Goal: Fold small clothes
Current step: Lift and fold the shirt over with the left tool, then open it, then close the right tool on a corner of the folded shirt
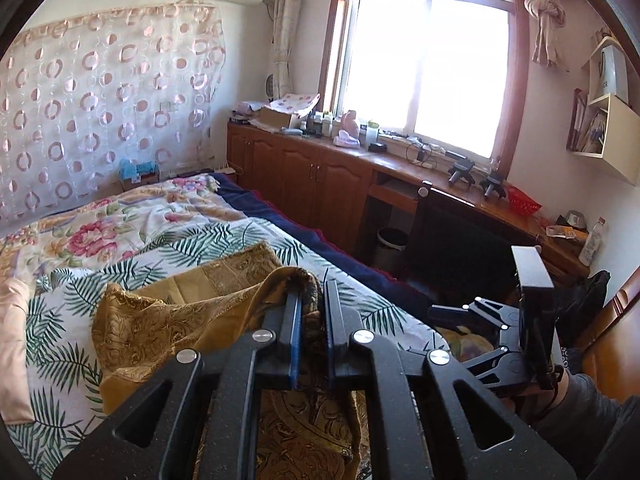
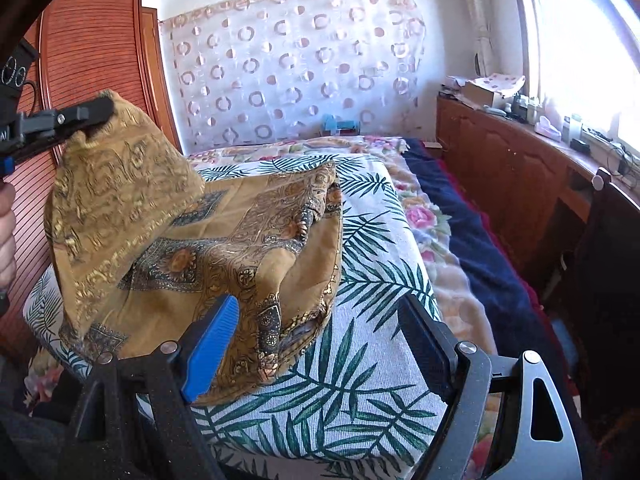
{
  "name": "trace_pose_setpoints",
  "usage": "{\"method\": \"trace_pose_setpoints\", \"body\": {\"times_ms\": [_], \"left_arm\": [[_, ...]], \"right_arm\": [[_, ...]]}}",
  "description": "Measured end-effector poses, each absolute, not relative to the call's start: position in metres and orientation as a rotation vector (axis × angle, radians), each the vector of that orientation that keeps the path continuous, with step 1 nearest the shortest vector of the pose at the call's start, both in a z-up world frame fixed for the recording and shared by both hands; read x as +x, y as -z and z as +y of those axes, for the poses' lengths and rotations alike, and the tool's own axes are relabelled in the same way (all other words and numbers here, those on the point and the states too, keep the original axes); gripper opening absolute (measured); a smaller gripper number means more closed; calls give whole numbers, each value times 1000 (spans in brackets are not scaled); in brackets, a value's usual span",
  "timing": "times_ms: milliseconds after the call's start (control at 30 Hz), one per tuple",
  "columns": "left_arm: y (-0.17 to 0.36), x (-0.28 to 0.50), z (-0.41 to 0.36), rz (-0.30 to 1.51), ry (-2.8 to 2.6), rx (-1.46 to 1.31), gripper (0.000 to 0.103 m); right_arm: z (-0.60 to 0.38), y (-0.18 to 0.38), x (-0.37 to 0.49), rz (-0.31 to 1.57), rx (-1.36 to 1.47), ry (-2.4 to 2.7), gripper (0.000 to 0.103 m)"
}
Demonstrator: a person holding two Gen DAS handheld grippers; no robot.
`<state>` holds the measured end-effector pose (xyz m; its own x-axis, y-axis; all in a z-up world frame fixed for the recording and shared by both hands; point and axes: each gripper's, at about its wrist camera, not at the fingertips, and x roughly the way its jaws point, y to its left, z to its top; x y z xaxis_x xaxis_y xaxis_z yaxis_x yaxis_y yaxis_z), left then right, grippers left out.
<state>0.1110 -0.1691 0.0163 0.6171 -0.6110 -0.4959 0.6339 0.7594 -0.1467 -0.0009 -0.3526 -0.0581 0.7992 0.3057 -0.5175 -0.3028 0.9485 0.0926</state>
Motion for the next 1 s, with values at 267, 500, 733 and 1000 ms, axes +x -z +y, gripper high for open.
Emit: {"method": "trace_pose_setpoints", "body": {"times_ms": [267,500,733,1000], "left_arm": [[-17,104,-157,563,726,62,52],[-10,96,-109,553,627,39,79],[15,89,-59,583,464,20,79],[38,78,-14,600,331,-24,79]], "right_arm": [[-361,51,2,558,5,-328,83],[-358,47,5,552,-2,-339,83],[-340,45,9,550,-25,-371,83],[-298,35,16,538,-78,-440,83]]}}
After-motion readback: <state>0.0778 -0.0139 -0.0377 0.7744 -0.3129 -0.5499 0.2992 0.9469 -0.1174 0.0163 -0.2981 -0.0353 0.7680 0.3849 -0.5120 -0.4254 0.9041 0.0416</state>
